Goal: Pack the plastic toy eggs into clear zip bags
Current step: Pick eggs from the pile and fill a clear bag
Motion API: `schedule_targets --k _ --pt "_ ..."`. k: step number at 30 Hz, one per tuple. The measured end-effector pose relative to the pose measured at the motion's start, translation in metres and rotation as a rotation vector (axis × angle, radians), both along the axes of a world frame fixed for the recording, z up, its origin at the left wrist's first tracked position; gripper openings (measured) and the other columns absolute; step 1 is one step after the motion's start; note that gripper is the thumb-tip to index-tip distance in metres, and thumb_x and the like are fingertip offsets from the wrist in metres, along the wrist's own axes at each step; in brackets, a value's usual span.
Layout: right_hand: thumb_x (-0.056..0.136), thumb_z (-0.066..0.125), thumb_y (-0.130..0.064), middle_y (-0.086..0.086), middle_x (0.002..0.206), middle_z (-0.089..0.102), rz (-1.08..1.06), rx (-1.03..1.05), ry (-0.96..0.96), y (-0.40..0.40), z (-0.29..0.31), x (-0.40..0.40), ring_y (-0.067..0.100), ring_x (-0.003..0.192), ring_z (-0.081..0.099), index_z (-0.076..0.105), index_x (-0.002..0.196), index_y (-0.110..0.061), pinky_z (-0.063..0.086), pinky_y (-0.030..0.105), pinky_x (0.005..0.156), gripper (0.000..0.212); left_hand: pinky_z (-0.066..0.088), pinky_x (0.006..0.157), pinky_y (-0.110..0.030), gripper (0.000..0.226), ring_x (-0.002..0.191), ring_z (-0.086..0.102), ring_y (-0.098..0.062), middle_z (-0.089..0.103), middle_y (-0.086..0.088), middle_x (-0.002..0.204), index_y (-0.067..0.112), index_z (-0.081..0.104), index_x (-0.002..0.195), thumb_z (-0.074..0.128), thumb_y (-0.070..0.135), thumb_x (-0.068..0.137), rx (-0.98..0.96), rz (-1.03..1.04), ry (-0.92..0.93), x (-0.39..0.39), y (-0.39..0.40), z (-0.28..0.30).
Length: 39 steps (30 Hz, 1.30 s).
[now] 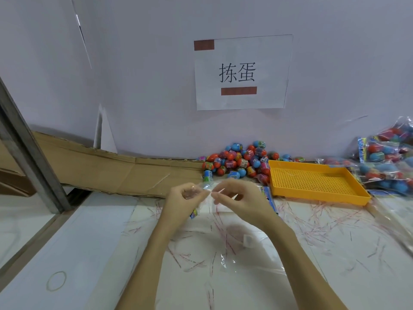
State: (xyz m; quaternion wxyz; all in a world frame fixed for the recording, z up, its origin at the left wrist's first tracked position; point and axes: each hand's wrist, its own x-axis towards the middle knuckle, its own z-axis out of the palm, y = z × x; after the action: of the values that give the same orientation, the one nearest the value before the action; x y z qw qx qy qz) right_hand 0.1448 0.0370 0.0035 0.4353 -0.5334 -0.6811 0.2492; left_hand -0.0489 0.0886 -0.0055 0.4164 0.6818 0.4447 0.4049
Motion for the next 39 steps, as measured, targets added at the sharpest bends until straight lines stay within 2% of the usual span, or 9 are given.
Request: schedule_targets --k 5,8,11,19,23,26,30,35,39 --pt "0.098 0.065 -0.038 -0.010 0.076 0.077 -0.003 -0.081 0.051 -0.003 0.004 0.007 0.006 0.058 0.065 0.078 0.092 -0.027 0.047 0.017 0.053 0.018 0.053 0.065 -0.014 0.045 0.079 0.071 -0.006 0.077 0.005 0.087 0.023 0.073 0.108 0.085 0.048 0.073 -0.101 -0.074 -0.061 0.002 -0.003 0.003" --pt "0.099 0.064 -0.038 -0.013 0.081 0.077 -0.059 -0.136 0.044 -0.004 0.007 0.015 0.005 0.076 0.069 0.082 0.082 -0.027 0.054 0.024 0.067 0.027 0.059 0.075 -0.023 0.049 0.098 0.069 -0.012 0.071 0.010 0.113 0.030 0.070 0.115 0.090 0.043 0.072 -0.122 -0.052 -0.066 0.001 -0.002 0.002" --pt "0.097 0.067 -0.034 -0.019 0.092 0.077 -0.149 -0.108 0.053 -0.004 0.008 0.018 -0.001 0.095 0.068 0.082 0.076 -0.027 0.052 0.016 0.078 0.026 0.061 0.078 -0.028 0.054 0.094 0.074 -0.024 0.076 -0.002 0.110 0.023 0.071 0.117 0.091 0.034 0.068 -0.232 -0.107 -0.255 -0.004 0.000 0.001" --pt "0.093 0.071 -0.036 -0.018 0.082 0.076 -0.189 -0.094 0.188 -0.007 0.011 0.016 -0.001 0.082 0.067 0.079 0.095 -0.030 0.050 0.011 0.064 0.011 0.062 0.070 -0.026 0.015 0.075 0.073 -0.017 0.079 -0.009 0.086 0.019 0.081 0.086 0.089 0.022 0.075 -0.232 -0.008 -0.305 -0.003 0.005 -0.004" --pt "0.101 0.062 -0.024 0.002 0.106 0.078 -0.040 -0.236 0.619 -0.007 0.013 0.013 0.015 0.104 0.073 0.083 0.097 -0.015 0.059 0.026 0.090 0.023 0.059 0.064 -0.023 0.038 0.074 0.070 -0.015 0.078 -0.008 0.086 0.015 0.077 0.090 0.090 0.041 0.064 -0.230 0.036 -0.267 -0.003 0.004 -0.001" --pt "0.098 0.057 -0.001 0.019 0.113 0.074 0.100 -0.373 0.899 -0.007 0.014 0.015 0.034 0.110 0.071 0.079 0.109 -0.006 0.060 0.038 0.092 0.025 0.059 0.065 -0.024 0.044 0.074 0.071 -0.013 0.078 -0.002 0.083 0.017 0.077 0.091 0.089 0.047 0.061 -0.225 0.029 -0.277 -0.003 0.002 0.001" --pt "0.099 0.056 0.006 0.017 0.107 0.076 0.092 -0.381 0.790 -0.008 0.009 0.013 0.034 0.104 0.073 0.076 0.117 -0.014 0.061 0.031 0.082 0.034 0.060 0.068 -0.023 0.039 0.076 0.074 -0.010 0.079 0.001 0.085 0.026 0.079 0.085 0.088 0.053 0.058 -0.213 0.010 -0.292 -0.004 0.000 0.002" --pt "0.089 0.074 -0.026 0.008 0.110 0.077 0.059 -0.326 0.651 -0.009 0.009 0.006 0.023 0.103 0.074 0.080 0.106 -0.013 0.058 0.021 0.081 0.023 0.057 0.064 -0.017 0.020 0.075 0.074 -0.009 0.080 0.000 0.087 0.034 0.081 0.084 0.085 0.045 0.067 -0.196 -0.044 -0.280 -0.003 -0.004 0.005" --pt "0.097 0.058 -0.045 0.000 0.117 0.076 0.151 -0.351 0.465 -0.012 0.011 0.009 0.016 0.112 0.071 0.074 0.121 -0.023 0.055 0.019 0.088 0.035 0.057 0.063 -0.021 0.025 0.074 0.075 -0.015 0.080 -0.004 0.090 0.031 0.081 0.093 0.086 0.042 0.071 -0.188 -0.083 -0.302 -0.003 -0.006 0.006"
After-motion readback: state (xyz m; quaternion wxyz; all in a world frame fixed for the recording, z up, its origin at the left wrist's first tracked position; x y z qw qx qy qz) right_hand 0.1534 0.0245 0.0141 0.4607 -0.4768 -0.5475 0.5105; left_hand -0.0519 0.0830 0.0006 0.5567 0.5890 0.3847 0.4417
